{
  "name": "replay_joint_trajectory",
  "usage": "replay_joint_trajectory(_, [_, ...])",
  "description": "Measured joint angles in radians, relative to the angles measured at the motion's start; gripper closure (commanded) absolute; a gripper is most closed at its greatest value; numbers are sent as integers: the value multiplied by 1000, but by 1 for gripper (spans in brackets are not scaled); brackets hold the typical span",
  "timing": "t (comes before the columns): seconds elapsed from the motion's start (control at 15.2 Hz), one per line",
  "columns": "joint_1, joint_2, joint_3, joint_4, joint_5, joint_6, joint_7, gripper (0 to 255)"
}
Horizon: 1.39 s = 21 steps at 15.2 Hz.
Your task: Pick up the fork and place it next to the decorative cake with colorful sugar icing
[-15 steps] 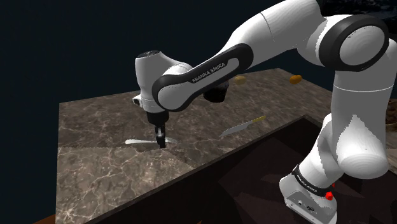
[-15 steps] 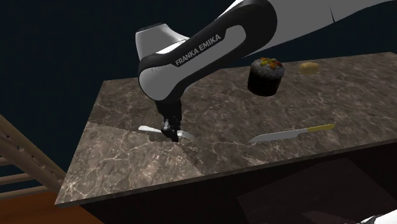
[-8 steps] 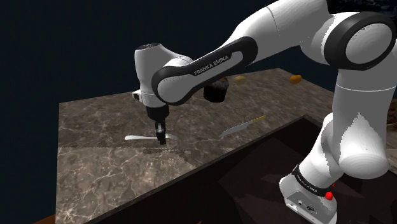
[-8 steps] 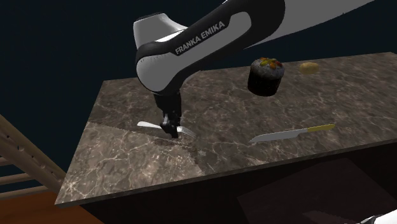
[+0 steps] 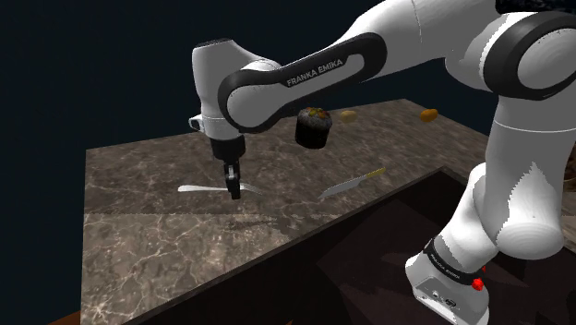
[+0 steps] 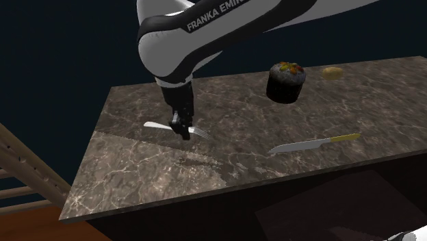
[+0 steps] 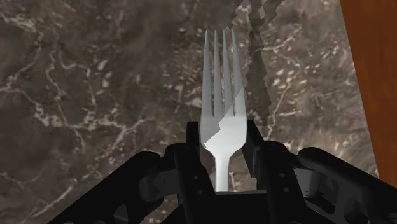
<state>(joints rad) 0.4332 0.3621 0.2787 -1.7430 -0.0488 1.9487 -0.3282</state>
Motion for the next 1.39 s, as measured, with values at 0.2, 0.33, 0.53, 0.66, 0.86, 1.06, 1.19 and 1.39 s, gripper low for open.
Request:
replay_joint_trajectory(0.2, [-2,-13,1,19,4,-32,-3,255])
replay_joint_trajectory(0.33, [-3,-28,3,27,8,-54,-4,255])
replay_joint_trajectory(0.53, [-3,-39,4,54,11,-92,-5,255])
replay_joint_trajectory(0.66, [-3,-46,5,72,13,-116,-4,255])
replay_joint_trajectory(0.86, [-5,-58,6,97,17,-153,-6,255])
replay_joint_trajectory(1.06, [-4,-64,7,130,19,-191,-6,255])
replay_joint_trajectory(1.19, [-3,-66,8,155,19,-219,-5,255])
replay_joint_trajectory(1.39, [-2,-74,9,182,22,-253,-4,255])
